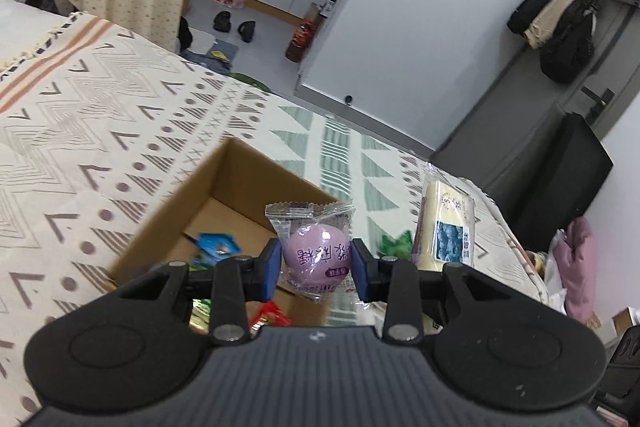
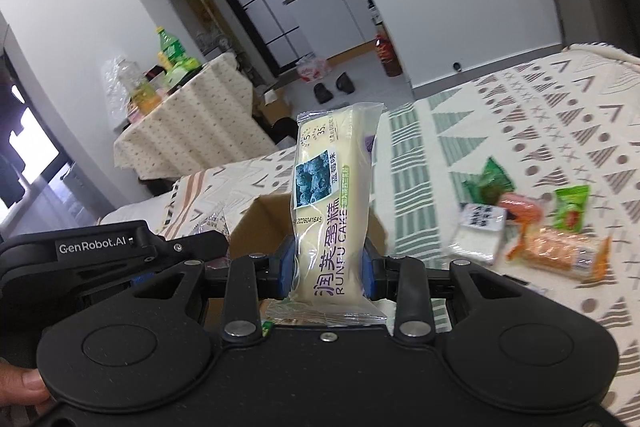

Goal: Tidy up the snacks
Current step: 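Carry both snacks over the cardboard box and open both tools to drop them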

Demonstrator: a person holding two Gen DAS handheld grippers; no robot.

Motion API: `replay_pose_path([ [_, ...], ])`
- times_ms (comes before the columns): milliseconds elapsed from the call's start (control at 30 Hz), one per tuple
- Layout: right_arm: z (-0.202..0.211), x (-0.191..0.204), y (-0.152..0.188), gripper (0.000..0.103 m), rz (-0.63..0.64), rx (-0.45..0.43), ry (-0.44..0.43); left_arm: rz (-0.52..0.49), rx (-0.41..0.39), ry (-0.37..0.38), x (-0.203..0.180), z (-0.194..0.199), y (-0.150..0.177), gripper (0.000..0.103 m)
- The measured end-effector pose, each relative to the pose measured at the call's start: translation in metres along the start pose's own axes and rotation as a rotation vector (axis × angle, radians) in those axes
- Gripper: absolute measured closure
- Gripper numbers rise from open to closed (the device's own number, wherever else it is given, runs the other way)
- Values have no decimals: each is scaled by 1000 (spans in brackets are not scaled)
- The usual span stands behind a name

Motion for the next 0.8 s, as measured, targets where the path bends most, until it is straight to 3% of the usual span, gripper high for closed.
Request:
replay_pose_path([
  [367,-36,26,15,71,36,111,-50,54,28,-42,44,-18,-10,66],
  [500,-50,29,14,67,28,168,-104,11,54,-116,47,-26,-5,61],
  [667,-53,28,3,47,66,150,-125,-23,-4,-225,48,-29,-9,30],
  [800,-49,18,-13,40,82,112,-152,-56,27,-209,35,-40,-12,24],
])
Point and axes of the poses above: each gripper's, at about its wrist camera, not at the fingertips, and z roughly against the way its jaws point, x to its left, y to its underside, the point moved 5 cm from there along -z, roughly the way its jaws point
